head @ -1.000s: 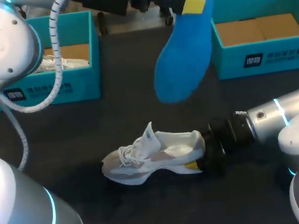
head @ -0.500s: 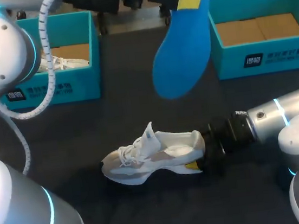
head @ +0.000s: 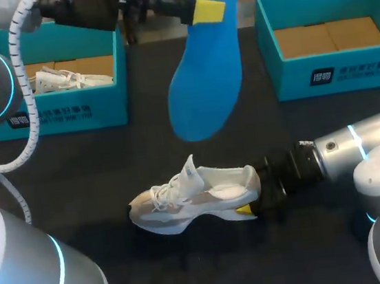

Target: Take the shoe out of the shoebox, open the shoe tongue, remove and reinsert the insole, then place the shoe into the shoebox

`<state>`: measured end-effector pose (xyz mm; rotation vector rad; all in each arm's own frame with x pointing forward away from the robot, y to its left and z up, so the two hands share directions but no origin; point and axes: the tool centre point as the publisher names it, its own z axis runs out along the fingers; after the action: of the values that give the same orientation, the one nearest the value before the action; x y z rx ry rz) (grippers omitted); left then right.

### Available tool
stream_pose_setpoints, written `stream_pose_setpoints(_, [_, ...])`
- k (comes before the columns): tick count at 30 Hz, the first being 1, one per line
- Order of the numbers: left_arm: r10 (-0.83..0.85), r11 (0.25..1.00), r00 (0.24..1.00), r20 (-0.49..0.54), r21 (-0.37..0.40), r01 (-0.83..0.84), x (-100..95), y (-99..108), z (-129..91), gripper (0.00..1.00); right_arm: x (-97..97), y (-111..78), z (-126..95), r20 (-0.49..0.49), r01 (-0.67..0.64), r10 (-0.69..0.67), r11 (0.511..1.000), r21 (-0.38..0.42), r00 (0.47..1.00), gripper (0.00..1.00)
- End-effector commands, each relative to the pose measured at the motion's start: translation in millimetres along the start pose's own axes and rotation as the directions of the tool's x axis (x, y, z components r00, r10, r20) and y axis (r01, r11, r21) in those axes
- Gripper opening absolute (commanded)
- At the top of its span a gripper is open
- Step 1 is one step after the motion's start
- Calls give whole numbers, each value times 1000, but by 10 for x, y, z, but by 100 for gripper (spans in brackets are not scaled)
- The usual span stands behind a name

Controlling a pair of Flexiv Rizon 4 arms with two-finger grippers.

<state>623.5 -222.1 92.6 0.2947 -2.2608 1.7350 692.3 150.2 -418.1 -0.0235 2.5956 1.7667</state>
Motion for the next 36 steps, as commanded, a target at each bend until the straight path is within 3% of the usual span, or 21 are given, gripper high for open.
stream_pose_setpoints(1, [1,1000,1000,-3,0,-1,-15,9,-16,0,35,-38,35,1,-1,1,1000,3,1000,0])
stream_pose_setpoints(4, [1,1000,1000,-3,0,-1,-15,9,-16,0,25,-26,20,-11,15,-15,1000,22,1000,0])
stream_pose_setpoints(6, [1,1000,1000,-3,0,-1,-15,9,-16,0,21,-16,5,-6,17,-17,1000,21,1000,16])
stream_pose_setpoints(7, [1,1000,1000,-3,0,-1,-15,9,-16,0,21,-17,-5,-9,26,-26,999,27,1000,36])
stream_pose_setpoints(8, [1,1000,1000,-3,0,-1,-15,9,-16,0,21,-19,-15,-9,26,-26,999,28,1000,73])
stream_pose_setpoints(9, [1,1000,1000,-3,0,-1,-15,9,-16,0,21,-19,-31,-7,25,-25,999,31,1000,100])
stream_pose_setpoints(23, [1,1000,1000,-3,0,-1,-15,9,-16,0,31,40,-340,35,24,-30,985,169,999,100])
stream_pose_setpoints(30, [1,1000,1000,-3,0,-1,-15,9,-16,0,-20,173,-552,37,18,-34,928,372,999,100])
stream_pose_setpoints(36, [1,1000,1000,-3,0,-1,-15,9,-16,0,-51,328,-722,12,19,-31,845,535,999,100])
